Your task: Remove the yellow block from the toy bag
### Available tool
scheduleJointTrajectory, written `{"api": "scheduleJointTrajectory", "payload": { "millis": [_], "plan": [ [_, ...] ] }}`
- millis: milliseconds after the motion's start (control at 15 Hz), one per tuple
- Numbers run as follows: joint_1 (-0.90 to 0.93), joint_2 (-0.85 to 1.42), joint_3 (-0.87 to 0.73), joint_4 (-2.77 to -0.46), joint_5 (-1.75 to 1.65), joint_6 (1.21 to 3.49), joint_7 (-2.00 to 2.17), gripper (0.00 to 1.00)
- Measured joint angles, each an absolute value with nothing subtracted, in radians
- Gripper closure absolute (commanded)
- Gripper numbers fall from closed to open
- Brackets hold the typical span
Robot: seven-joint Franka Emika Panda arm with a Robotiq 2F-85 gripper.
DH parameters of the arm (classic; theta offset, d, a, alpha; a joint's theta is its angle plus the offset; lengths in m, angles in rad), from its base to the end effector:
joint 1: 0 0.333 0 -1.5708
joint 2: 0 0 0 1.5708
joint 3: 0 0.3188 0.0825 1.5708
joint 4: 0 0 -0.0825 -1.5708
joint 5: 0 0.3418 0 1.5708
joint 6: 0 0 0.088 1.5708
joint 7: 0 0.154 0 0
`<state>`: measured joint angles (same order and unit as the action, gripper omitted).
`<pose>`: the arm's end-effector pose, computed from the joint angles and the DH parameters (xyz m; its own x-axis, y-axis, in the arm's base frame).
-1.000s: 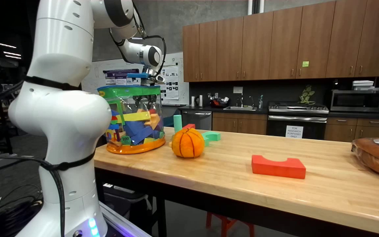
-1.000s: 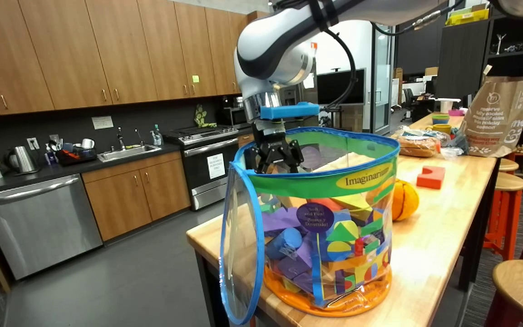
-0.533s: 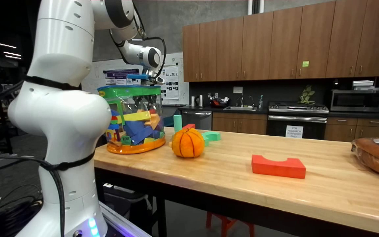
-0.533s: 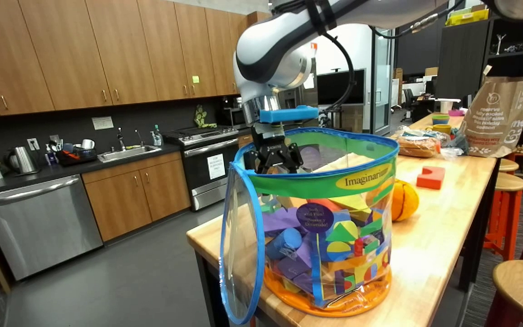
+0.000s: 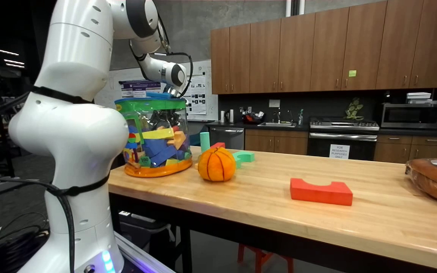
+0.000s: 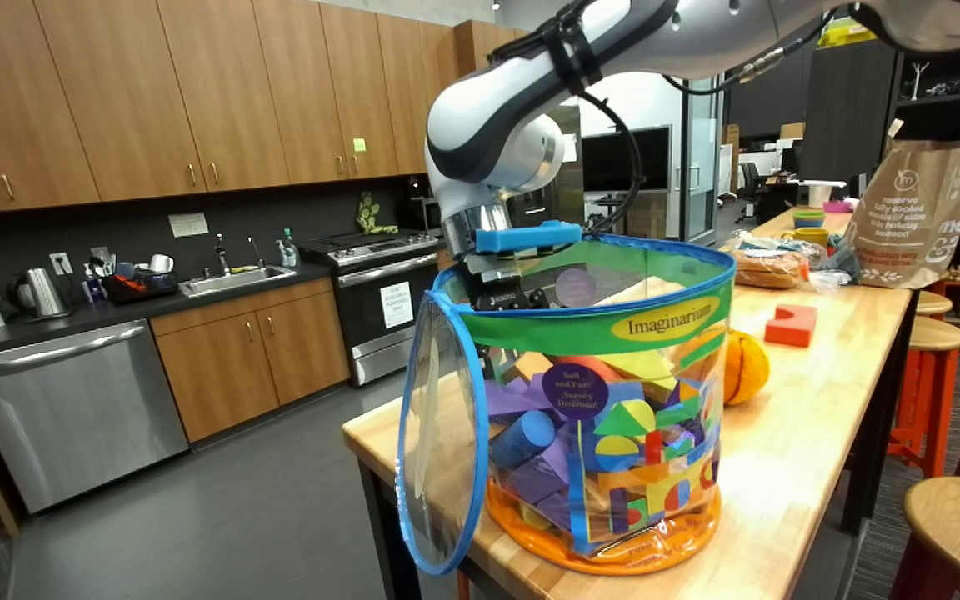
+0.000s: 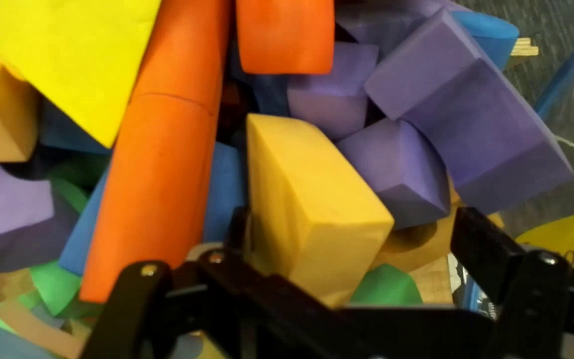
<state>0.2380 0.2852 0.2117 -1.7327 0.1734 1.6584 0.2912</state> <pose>0.4800 0.2520 0.3739 0.9102 0.1265 -0.3944 0.0921 -0.9902 -0.1052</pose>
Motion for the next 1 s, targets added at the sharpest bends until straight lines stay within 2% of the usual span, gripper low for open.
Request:
{"api": "scheduleJointTrajectory", "payload": {
  "millis": [67, 133, 267, 667, 1000],
  "plan": [
    [0.238, 0.285, 0.206, -1.740, 0.176, 1.656, 0.292, 0.25],
    [0.237, 0.285, 0.202, -1.740, 0.179, 1.651, 0.294, 0.27],
    [0.237, 0.284, 0.195, -1.740, 0.180, 1.644, 0.300, 0.37],
    [0.234, 0.271, 0.167, -1.740, 0.173, 1.625, 0.312, 0.81],
    [0.234, 0.265, 0.163, -1.743, 0.160, 1.623, 0.331, 0.83]
  ]
}}
